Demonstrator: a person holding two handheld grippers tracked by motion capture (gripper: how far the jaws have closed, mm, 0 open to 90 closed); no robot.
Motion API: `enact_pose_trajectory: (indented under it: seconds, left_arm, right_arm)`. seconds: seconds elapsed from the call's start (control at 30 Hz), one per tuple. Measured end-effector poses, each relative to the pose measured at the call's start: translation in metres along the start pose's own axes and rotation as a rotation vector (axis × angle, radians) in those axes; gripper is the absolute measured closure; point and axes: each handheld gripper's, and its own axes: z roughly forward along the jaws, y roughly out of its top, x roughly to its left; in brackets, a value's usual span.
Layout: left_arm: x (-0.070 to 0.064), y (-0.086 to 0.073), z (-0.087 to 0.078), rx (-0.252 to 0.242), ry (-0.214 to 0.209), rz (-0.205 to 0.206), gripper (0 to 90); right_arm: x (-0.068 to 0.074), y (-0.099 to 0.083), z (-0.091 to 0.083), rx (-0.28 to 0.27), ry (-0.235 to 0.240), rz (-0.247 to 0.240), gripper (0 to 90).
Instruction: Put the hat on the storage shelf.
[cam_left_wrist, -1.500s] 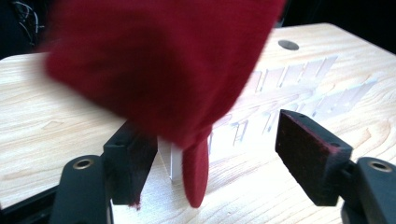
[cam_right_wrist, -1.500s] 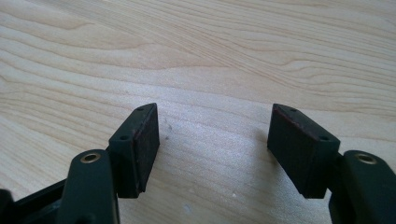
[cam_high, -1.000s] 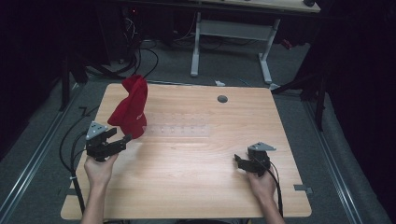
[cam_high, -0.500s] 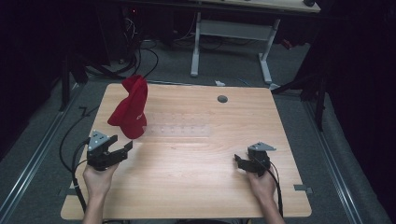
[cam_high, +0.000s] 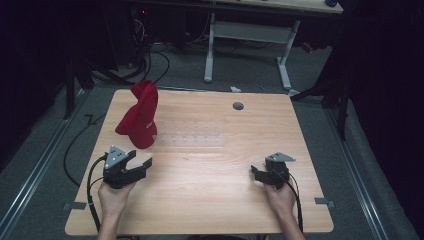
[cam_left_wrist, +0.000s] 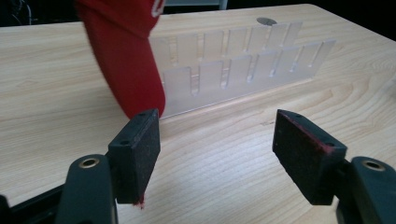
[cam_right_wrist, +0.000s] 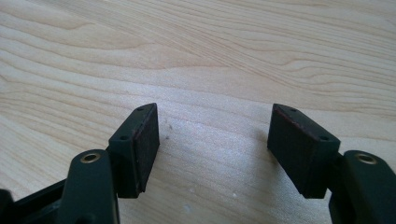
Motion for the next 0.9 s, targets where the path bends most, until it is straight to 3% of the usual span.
enact_pose_trajectory:
  seconds: [0.3,0.43,0.9]
  left_arm:
    - [-0.010,-0.012,0.005,0.034,-0.033,-0.004,31.9]
    - [-0.016,-0.018,0.006,0.042,-0.046,0.011,31.4]
    - [-0.021,-0.035,0.017,0.075,-0.063,0.011,30.3]
  right_arm:
    - [0.000,0.000,0.000,0.000,0.001,-0.001,34.3]
    - [0.000,0.000,0.000,-0.001,0.001,-0.001,34.3]
    - [0.000,0.000,0.000,-0.001,0.001,-0.001,34.3]
